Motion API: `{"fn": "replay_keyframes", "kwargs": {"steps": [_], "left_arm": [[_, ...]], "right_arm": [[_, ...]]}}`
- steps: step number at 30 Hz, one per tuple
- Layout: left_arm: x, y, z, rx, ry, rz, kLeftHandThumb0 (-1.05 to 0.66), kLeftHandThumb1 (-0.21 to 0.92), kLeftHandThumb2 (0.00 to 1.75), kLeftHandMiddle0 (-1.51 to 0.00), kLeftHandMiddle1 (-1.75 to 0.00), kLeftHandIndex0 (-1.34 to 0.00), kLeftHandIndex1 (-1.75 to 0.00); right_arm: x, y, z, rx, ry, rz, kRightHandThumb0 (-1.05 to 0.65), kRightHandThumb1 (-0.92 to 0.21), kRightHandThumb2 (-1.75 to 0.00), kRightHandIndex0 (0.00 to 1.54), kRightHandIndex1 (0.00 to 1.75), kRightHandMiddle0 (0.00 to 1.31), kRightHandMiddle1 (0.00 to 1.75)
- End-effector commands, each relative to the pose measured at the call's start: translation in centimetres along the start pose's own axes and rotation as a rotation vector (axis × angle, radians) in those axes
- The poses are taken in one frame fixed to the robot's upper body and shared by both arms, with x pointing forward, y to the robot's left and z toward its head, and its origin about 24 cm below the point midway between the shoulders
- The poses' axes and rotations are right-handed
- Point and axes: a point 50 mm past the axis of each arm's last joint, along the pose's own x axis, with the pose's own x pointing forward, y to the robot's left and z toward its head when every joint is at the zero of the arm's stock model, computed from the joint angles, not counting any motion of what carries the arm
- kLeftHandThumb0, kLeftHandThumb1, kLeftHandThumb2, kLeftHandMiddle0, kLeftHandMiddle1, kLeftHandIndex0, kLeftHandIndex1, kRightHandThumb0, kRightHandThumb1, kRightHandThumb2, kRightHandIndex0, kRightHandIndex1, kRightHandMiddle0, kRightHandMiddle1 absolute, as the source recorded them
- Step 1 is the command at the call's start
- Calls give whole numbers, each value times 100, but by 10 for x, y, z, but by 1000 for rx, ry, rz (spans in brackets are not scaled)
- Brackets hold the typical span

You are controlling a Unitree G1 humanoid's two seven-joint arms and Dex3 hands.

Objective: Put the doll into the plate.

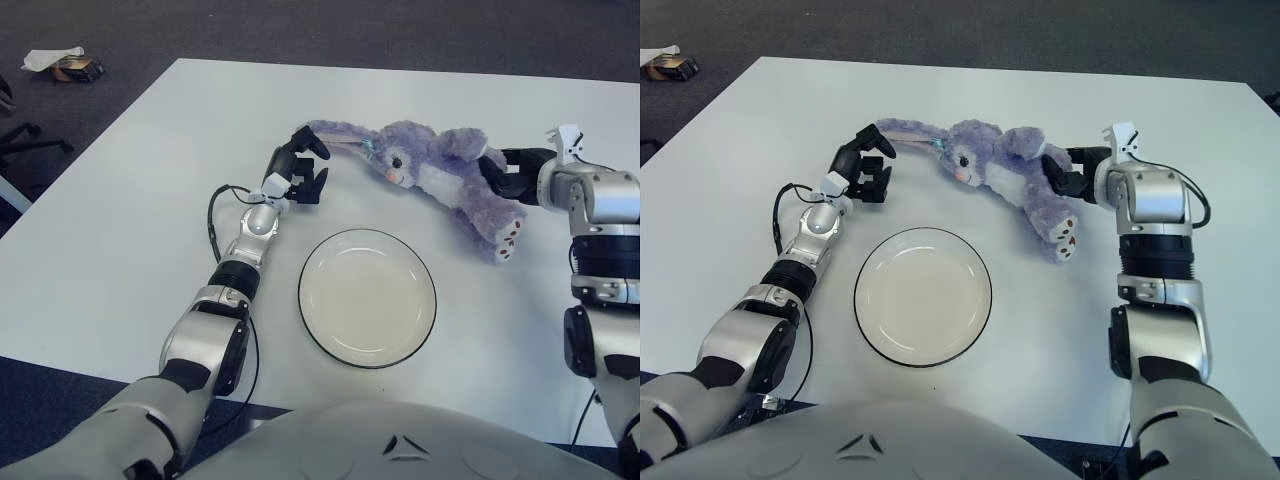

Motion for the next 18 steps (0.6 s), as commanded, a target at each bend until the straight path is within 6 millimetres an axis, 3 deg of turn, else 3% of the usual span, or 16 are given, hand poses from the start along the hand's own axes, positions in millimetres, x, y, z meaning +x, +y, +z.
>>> {"fn": "replay_keyframes", "kwargs": {"steps": [1, 12, 16, 18], "left_arm": [[-40, -7, -33, 33, 127, -15, -45, 42, 119, -118, -175, -53, -175], [-44, -9, -26, 215, 1, -13, -44, 46, 114, -106, -175, -50, -175], [-45, -9, -23, 312, -73, -6, -42, 53, 105, -85, -175, -44, -175], [-46, -9, -22, 349, -107, 1, -22, 45, 114, -69, -175, -44, -171]], "right_arm": [[-2, -2, 7, -18, 20, 41, 0, -12, -152, 81, 164, 51, 175], [-4, -2, 22, -70, 41, 48, 0, -8, -154, 86, 159, 55, 175], [-2, -2, 26, -101, 35, 41, 0, -11, -150, 86, 154, 53, 175], [-1, -2, 27, -119, 34, 36, 0, -12, -148, 86, 152, 53, 175]]}}
